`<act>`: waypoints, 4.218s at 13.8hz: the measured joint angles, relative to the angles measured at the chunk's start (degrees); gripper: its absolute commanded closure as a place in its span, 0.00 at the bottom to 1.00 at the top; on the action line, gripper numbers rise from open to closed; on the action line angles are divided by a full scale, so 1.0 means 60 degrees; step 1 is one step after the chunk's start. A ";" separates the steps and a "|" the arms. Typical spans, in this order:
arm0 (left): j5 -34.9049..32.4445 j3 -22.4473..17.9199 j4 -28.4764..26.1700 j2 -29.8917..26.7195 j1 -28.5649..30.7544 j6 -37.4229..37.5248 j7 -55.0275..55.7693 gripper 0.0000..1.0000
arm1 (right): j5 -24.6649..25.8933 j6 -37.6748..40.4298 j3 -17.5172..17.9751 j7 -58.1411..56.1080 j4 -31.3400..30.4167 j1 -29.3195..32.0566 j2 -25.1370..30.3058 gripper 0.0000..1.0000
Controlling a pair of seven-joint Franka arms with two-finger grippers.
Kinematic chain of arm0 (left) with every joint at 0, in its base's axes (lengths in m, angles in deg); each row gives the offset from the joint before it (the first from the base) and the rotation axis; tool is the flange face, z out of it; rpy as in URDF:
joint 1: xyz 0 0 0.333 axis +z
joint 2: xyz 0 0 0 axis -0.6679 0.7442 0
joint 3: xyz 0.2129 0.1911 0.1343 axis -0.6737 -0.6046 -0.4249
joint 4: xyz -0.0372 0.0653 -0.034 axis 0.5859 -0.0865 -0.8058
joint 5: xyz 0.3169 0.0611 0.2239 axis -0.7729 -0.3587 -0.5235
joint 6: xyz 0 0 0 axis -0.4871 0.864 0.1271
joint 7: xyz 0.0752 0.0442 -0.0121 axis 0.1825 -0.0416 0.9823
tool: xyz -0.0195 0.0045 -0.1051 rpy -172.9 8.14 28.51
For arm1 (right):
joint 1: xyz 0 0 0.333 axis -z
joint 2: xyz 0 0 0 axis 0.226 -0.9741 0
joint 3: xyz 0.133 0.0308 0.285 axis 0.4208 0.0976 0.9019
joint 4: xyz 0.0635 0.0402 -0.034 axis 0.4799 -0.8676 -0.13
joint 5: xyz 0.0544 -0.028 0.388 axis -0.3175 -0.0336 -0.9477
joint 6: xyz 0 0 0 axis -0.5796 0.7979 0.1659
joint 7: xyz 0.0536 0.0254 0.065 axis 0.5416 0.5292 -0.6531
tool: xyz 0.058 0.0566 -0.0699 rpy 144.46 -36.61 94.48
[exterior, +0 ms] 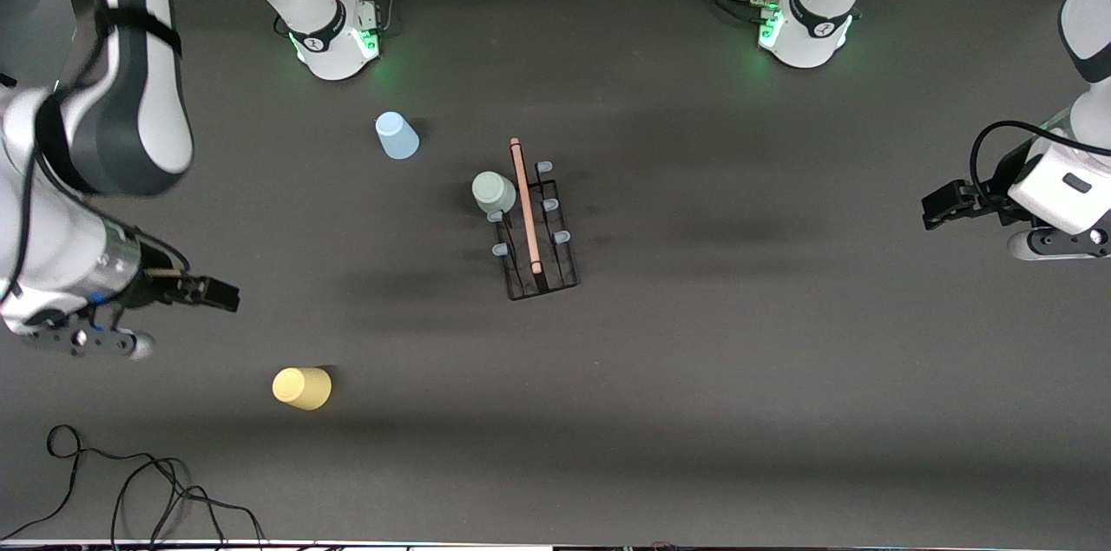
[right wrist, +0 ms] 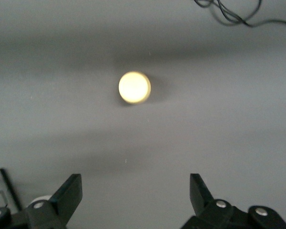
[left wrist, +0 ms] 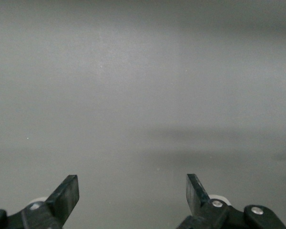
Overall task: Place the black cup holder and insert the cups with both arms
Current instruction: 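Release the green cup and move the right gripper to the yellow cup, then grasp the yellow cup with the right gripper and lift, then carry the yellow cup to the rack and lower it onto a peg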
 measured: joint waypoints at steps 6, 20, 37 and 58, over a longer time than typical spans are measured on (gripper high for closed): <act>0.0008 0.0012 0.0012 -0.0002 -0.0029 0.0060 -0.0001 0.00 | -0.1555 -0.2415 0.0095 -0.1576 0.0101 0.0194 -0.2209 0.00; 0.0009 -0.0019 0.0114 -0.0009 -0.0012 0.0307 -0.0002 0.00 | -0.2874 -0.4061 0.0315 -0.2820 0.0420 0.0502 -0.4046 1.00; 0.0009 -0.0063 0.0145 -0.0085 0.0002 0.0510 -0.0003 0.00 | -0.0886 0.3039 -0.0221 0.7461 0.1675 -0.2458 -0.0289 1.00; 0.0009 -0.0114 0.0174 -0.0168 0.0076 0.0622 -0.0013 0.00 | -0.1019 0.0066 0.0658 1.2436 0.0460 -0.4377 -0.1499 1.00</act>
